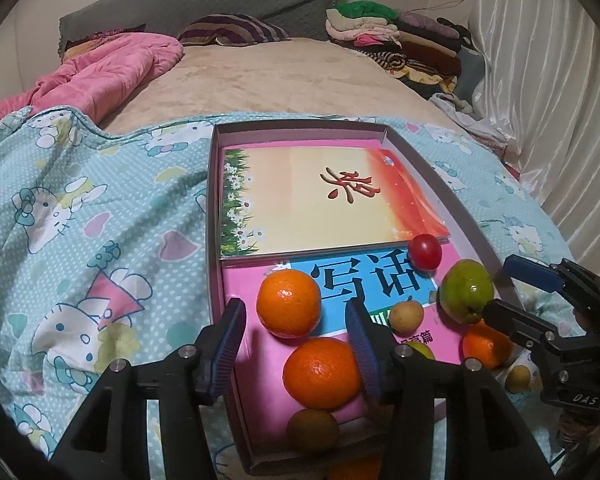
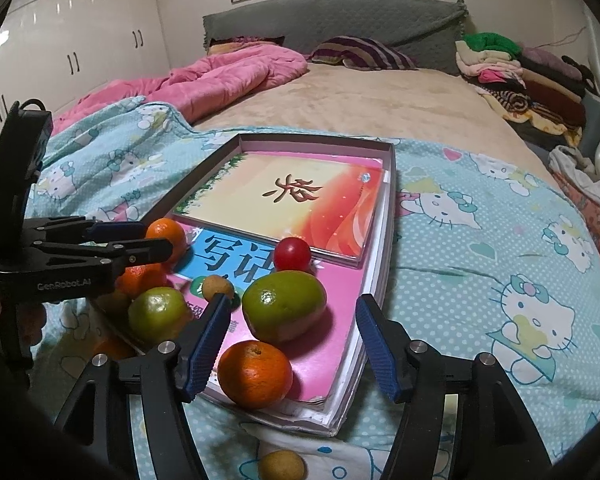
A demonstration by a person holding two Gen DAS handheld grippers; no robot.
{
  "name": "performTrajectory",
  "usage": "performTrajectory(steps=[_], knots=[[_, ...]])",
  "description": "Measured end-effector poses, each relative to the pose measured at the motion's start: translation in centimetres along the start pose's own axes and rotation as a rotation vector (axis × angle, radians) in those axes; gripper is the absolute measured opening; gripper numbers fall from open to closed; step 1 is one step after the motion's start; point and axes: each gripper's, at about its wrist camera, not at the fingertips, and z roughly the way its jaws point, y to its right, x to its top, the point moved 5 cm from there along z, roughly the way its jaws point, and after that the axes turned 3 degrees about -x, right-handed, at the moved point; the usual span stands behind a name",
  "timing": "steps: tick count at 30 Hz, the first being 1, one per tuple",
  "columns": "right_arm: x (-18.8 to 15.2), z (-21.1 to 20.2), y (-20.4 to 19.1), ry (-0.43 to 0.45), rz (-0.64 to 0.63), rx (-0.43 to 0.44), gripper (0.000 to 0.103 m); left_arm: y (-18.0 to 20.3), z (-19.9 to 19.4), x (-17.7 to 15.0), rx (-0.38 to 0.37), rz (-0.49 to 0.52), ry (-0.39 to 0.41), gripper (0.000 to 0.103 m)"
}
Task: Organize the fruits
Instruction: 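Open the right tool while the left tool opens, releasing both fruits on the workbook, then withdraw both open tools back out of the box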
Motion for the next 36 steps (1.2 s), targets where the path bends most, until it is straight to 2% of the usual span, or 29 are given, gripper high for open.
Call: performTrajectory(steps=[4,9,12,26,31,36], knots=[[0.0,-0.1,0.0,-0.001,-0.001,0.002,0.067,0.1,-0.5,0.1,0.003,0.001,0.009,0.059],[0.2,-0.5,-0.2,0.01,-0.003,0.008,0.068,0.5,-1.2,0.0,0.004,0.0,0.016,0.061],[0.3,-0.9,-0.2,0.018,0.002,0.011,0.068,0.7,-1.7,0.0,0.01,-0.008,0.022,0.069],[0.8,-2.8,-0.6,0.061,-0.005,0.016,0.07,1.8,-3.9,-0.5,0.03,-0.008,0.057,0.081],[1.0,-3.5,-0.5,0.079,-0.004,0.014,0.071,2.1,-4.8,-0.4,0.022,-0.017,0.078,0.089],[1.1,-4.2,-0.2,0.093,0.003,0.014,0.071,2.3,-5.7,-0.5,0.023,-0.03,0.092,0.091]])
